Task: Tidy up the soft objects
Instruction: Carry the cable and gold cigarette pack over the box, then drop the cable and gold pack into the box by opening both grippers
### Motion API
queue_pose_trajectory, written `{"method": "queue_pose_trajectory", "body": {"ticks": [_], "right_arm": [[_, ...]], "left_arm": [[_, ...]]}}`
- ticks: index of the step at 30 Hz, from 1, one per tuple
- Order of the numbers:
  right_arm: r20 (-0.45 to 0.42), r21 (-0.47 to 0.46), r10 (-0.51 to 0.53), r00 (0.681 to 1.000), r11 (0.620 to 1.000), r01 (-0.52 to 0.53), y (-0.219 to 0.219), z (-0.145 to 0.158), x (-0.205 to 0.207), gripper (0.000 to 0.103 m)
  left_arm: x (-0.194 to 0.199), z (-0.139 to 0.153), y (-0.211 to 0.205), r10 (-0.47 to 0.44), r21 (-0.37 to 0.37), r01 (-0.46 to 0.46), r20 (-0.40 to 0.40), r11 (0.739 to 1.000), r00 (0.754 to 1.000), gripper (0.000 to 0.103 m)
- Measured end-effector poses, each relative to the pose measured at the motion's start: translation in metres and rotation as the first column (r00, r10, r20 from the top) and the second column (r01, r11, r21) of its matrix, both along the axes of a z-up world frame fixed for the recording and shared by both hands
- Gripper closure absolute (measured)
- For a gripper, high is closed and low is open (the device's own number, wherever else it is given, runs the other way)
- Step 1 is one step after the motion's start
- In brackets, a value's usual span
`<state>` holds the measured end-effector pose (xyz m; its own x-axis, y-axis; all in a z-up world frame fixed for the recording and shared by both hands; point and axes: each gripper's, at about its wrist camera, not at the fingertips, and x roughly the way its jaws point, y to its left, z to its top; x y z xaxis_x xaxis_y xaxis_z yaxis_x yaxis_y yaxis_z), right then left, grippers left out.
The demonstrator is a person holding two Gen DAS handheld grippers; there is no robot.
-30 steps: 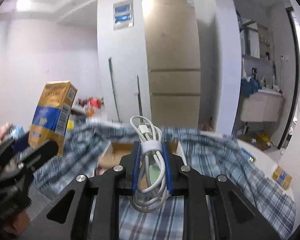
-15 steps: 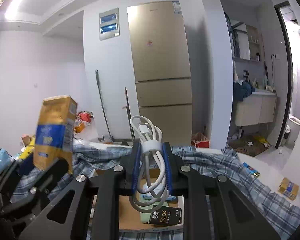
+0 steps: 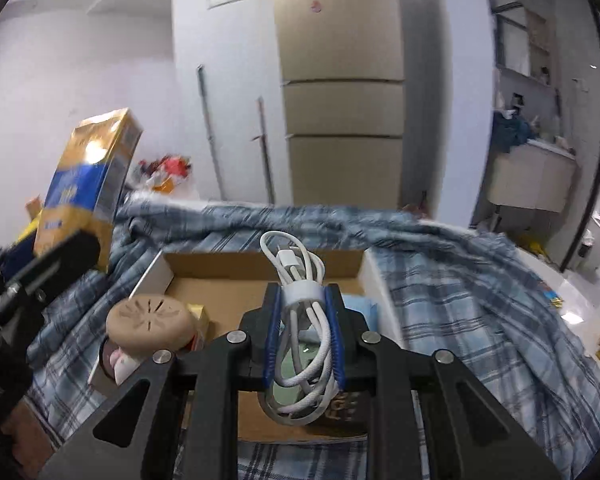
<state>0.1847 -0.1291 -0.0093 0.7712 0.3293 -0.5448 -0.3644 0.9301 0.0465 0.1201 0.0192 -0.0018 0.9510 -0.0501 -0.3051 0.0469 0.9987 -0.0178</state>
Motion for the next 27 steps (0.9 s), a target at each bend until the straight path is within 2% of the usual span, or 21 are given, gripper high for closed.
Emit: {"method": "queue_pose_trajectory", "body": {"ticks": [3, 9, 12, 14, 15, 16, 18, 20, 27], "right_arm": [[-0.044, 0.015, 0.009, 0.999, 1.0, -0.009, 0.003, -0.009, 0.006, 0.082], [-0.031, -0.019, 0.019, 0.999, 1.0, -0.02, 0.009, -0.015, 0.003, 0.082], [-0.055, -0.019, 0.032, 0.998, 0.999, -0.033, 0.01, -0.02, 0.006, 0.078], [-0.052, -0.031, 0.014, 0.999, 0.999, -0.016, 0.01, -0.02, 0.007, 0.058], [-0.045, -0.033, 0.006, 0.999, 0.999, -0.007, 0.01, -0.02, 0.007, 0.035], [-0.029, -0.036, -0.011, 1.0, 0.999, 0.01, 0.009, -0.018, 0.007, 0.028], [0.001, -0.051, -0.046, 0.999, 0.998, 0.046, 0.006, -0.015, 0.005, 0.028], [0.002, -0.038, -0.04, 0.999, 0.998, 0.04, 0.004, -0.012, 0.005, 0.028], [0.023, -0.029, -0.058, 0.998, 0.998, 0.059, -0.005, -0.002, 0.001, 0.028]], "left_arm": [[0.001, 0.0, 0.002, -0.002, -0.007, 0.002, -0.004, 1.0, 1.0, 0.051], [0.001, 0.0, 0.003, 0.003, -0.019, -0.003, -0.014, 1.0, 1.0, 0.05], [0.002, 0.0, 0.003, 0.01, -0.016, -0.011, -0.025, 1.0, 1.0, 0.043], [0.006, -0.002, 0.003, 0.037, -0.008, -0.037, -0.047, 0.999, 0.998, 0.041], [0.007, -0.002, 0.003, 0.038, -0.011, -0.039, -0.055, 0.999, 0.998, 0.039], [0.008, -0.003, 0.005, 0.036, -0.017, -0.037, -0.065, 0.999, 0.997, 0.035], [0.01, -0.004, 0.007, 0.044, -0.024, -0.045, -0.071, 0.999, 0.996, 0.031], [0.009, -0.003, 0.007, 0.046, -0.02, -0.047, -0.066, 0.999, 0.997, 0.022], [-0.003, 0.004, -0.003, 0.044, 0.027, -0.043, -0.015, 0.999, 0.999, 0.021]]}}
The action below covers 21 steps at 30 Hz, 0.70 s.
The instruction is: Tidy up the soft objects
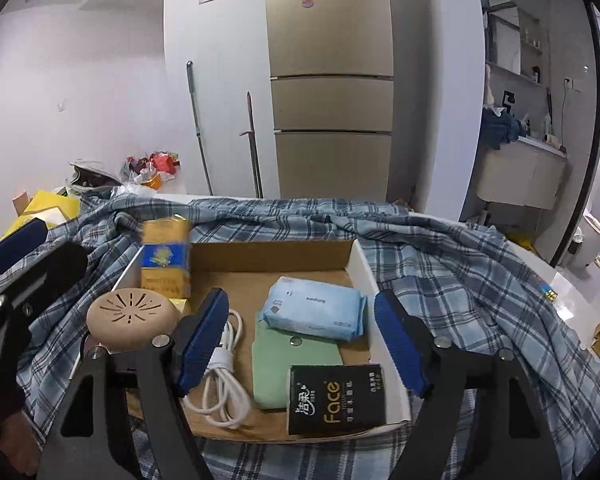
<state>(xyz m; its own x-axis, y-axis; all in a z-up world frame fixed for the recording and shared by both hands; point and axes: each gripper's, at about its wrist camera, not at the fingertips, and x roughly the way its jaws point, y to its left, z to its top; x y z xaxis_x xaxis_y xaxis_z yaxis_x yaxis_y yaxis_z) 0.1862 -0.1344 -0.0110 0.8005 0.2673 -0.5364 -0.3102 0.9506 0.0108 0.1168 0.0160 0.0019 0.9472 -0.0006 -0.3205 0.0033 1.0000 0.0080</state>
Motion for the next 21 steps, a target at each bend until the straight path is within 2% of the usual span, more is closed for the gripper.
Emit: {"method": "queue_pose_trajectory", "body": {"ticks": [2, 5, 9, 13, 16, 21], "right_arm": [[0.025, -0.01, -0.007, 1.0, 1.0, 0.007, -0.002, 0.006, -0.003, 0.028], [0.044, -0.002, -0.018, 0.999, 1.0, 0.018, -0.008, 0.016, -0.008, 0.028], [0.084, 0.004, -0.01, 0.996, 1.0, 0.01, -0.013, 0.037, -0.022, 0.028], [0.152, 0.01, -0.011, 0.988, 1.0, 0.009, -0.021, 0.062, -0.047, 0.027], [0.196, 0.034, -0.035, 0.98, 0.999, 0.029, -0.029, 0.078, -0.068, 0.027], [0.259, 0.06, -0.038, 0.965, 0.998, 0.023, -0.04, 0.094, -0.102, 0.024]], "left_arm": [[-0.003, 0.005, -0.003, -0.002, 0.008, 0.002, 0.014, 1.0, 1.0, 0.021], [-0.011, 0.015, -0.004, -0.013, -0.022, 0.013, 0.029, 1.0, 0.999, 0.021], [-0.026, 0.031, -0.012, -0.03, -0.004, 0.03, 0.059, 1.0, 0.998, 0.021], [-0.052, 0.049, -0.016, -0.067, 0.001, 0.067, 0.108, 0.998, 0.992, 0.021], [-0.069, 0.058, -0.018, -0.063, 0.02, 0.061, 0.147, 0.998, 0.987, 0.021], [-0.102, 0.073, -0.018, -0.071, 0.007, 0.071, 0.198, 0.997, 0.978, 0.021]]}}
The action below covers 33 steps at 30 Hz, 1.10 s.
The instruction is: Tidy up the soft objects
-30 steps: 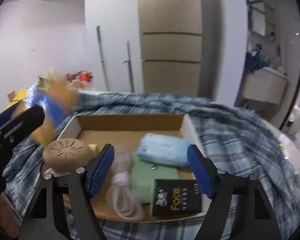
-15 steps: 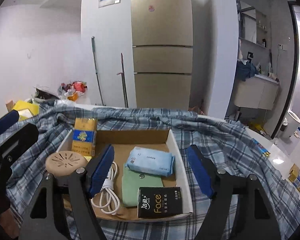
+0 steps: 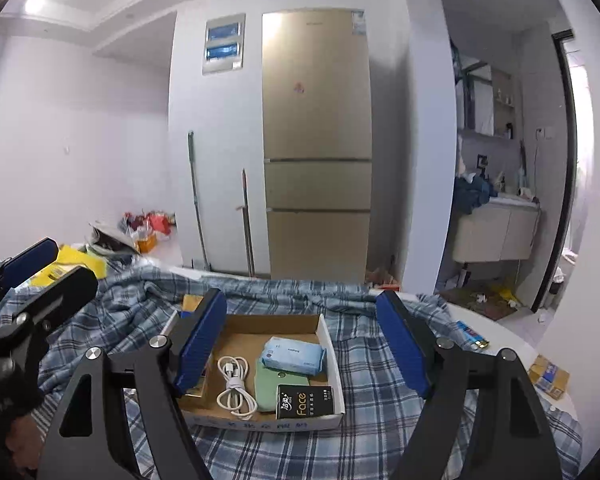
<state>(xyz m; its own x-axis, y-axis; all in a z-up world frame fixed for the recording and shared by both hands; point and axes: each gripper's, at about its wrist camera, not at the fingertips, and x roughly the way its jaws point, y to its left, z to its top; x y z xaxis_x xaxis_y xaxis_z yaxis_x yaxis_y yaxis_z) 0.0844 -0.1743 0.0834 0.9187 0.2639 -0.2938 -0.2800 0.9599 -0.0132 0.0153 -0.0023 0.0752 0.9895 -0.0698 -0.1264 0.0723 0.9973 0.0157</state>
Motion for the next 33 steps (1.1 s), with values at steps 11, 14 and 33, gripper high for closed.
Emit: {"method": "queue_pose_trajectory", "body": {"ticks": [11, 14, 33], "right_arm": [[0.202, 0.05, 0.018, 0.979, 0.998, -0.029, -0.016, 0.019, -0.072, 0.0], [0.232, 0.044, 0.014, 0.973, 0.999, -0.025, -0.017, 0.013, -0.08, 0.0], [0.226, 0.057, -0.037, 0.973, 0.998, 0.024, -0.023, -0.052, -0.069, 0.0]], "left_arm": [[-0.054, -0.002, -0.008, 0.001, 0.037, -0.006, 0.123, 0.999, 0.992, 0.0], [-0.057, -0.008, -0.006, 0.009, 0.033, -0.013, 0.121, 0.999, 0.993, 0.0], [-0.046, -0.067, 0.011, 0.053, 0.027, -0.056, 0.107, 0.998, 0.993, 0.0]]}}
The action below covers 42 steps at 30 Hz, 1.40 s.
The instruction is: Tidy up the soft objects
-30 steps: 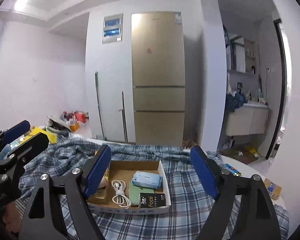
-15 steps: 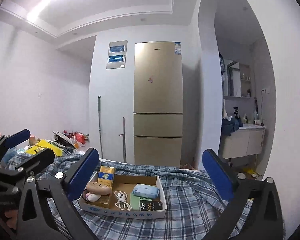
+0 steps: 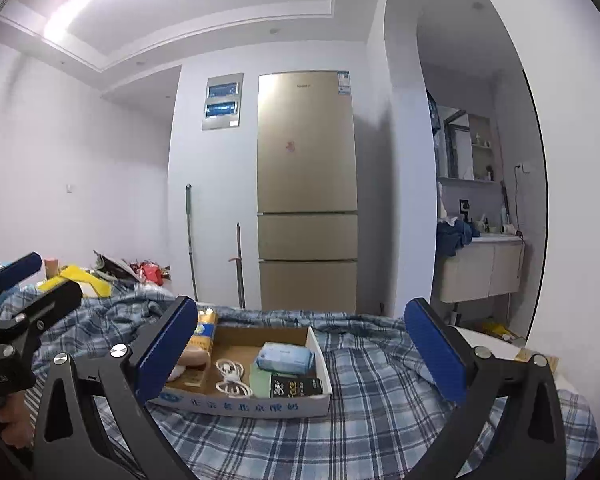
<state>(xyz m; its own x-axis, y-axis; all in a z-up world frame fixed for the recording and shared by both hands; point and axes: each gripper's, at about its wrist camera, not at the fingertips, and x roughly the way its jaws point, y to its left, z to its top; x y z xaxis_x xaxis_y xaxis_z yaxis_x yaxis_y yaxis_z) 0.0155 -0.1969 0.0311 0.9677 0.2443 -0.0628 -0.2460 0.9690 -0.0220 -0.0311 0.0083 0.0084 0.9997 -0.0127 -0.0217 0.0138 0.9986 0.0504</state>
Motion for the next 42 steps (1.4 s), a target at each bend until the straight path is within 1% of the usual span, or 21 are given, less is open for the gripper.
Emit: {"method": "queue_pose_trajectory", "body": {"ticks": [2, 4, 9, 15, 23, 31, 33, 35, 42], "right_arm": [[-0.007, -0.016, -0.01, 1.0, 1.0, 0.01, 0.0, -0.007, 0.003, 0.0], [-0.032, -0.008, -0.004, 0.999, 1.0, 0.004, -0.001, -0.011, 0.007, 0.0], [-0.037, 0.009, -0.004, 0.999, 1.0, 0.005, -0.006, -0.012, 0.007, 0.0], [-0.032, -0.034, -0.011, 0.999, 0.999, 0.01, 0.004, -0.014, 0.005, 0.0], [-0.024, -0.045, -0.019, 1.0, 0.999, 0.018, 0.006, -0.014, 0.003, 0.0], [-0.025, -0.045, -0.017, 1.0, 0.999, 0.016, 0.005, -0.014, 0.001, 0.0], [-0.02, -0.044, -0.018, 1.0, 0.999, 0.017, 0.005, -0.013, 0.001, 0.0], [-0.009, -0.039, -0.018, 1.0, 0.999, 0.018, 0.004, -0.013, 0.0, 0.0], [-0.007, -0.039, -0.021, 1.0, 0.999, 0.021, 0.005, -0.013, 0.0, 0.0]], "left_arm": [[0.006, -0.004, 0.001, -0.005, -0.008, 0.005, -0.032, 1.0, 0.999, 0.0], [0.01, -0.006, 0.002, -0.005, -0.009, 0.005, -0.05, 1.0, 0.999, 0.0], [0.011, -0.007, 0.005, 0.002, -0.023, -0.004, -0.058, 1.0, 0.998, 0.0], [0.012, -0.008, 0.008, 0.004, -0.035, -0.006, -0.066, 0.999, 0.998, 0.0], [0.018, -0.008, 0.01, 0.008, -0.056, -0.013, -0.087, 0.998, 0.996, 0.0], [0.017, -0.011, 0.006, -0.004, -0.036, 0.001, -0.079, 0.999, 0.997, 0.0], [0.014, -0.011, 0.004, 0.004, -0.027, -0.005, -0.067, 1.0, 0.998, 0.0], [0.013, -0.012, 0.004, 0.001, -0.025, -0.003, -0.063, 1.0, 0.998, 0.0], [0.011, -0.012, 0.002, -0.003, -0.022, 0.001, -0.06, 1.0, 0.998, 0.0]]}}
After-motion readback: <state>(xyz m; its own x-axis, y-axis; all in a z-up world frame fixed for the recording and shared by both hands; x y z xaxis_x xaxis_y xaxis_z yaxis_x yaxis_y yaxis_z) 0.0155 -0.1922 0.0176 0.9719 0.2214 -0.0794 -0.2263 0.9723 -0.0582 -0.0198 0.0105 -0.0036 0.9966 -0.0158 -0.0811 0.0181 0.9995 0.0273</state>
